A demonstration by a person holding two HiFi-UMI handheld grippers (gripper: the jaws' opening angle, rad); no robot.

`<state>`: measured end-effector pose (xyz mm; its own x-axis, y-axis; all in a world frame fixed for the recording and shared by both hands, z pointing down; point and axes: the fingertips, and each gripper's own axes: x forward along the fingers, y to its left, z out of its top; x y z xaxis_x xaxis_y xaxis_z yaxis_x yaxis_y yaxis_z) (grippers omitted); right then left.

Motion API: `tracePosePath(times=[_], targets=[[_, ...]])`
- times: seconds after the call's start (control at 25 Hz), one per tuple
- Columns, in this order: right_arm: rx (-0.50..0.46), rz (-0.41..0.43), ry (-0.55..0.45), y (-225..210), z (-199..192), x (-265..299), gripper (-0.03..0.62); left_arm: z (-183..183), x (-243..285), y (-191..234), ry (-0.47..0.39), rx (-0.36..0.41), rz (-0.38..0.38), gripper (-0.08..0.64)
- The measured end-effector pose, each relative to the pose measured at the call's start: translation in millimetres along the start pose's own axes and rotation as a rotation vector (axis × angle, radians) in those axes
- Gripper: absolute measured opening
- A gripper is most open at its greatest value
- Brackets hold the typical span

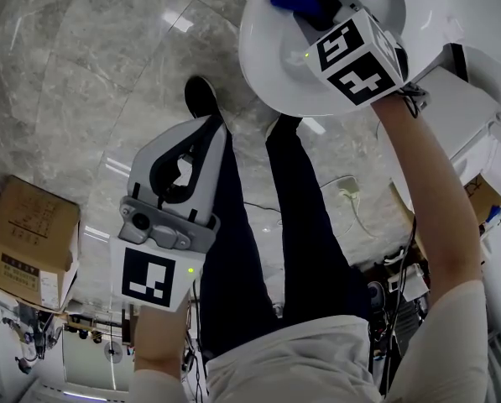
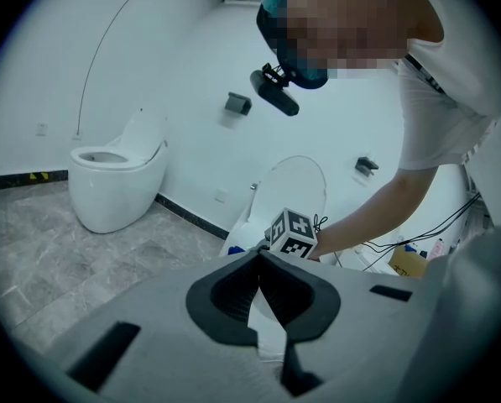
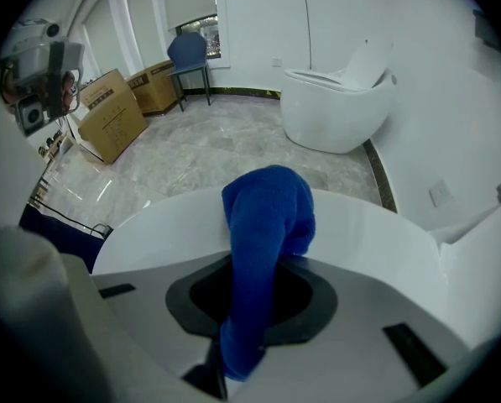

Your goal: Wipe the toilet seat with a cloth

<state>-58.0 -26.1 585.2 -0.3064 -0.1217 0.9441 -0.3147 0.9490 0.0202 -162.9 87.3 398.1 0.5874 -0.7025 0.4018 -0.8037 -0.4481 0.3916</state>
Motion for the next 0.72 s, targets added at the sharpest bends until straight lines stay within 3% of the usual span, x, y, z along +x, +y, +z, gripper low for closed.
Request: tracePosePath(times=[0.72], targets=[[-0.025, 0.058, 0.003, 17.3, 0.1, -3.5, 0.057, 2.6, -0.7, 1.6, 0.001, 0.010, -0.004, 0.005]])
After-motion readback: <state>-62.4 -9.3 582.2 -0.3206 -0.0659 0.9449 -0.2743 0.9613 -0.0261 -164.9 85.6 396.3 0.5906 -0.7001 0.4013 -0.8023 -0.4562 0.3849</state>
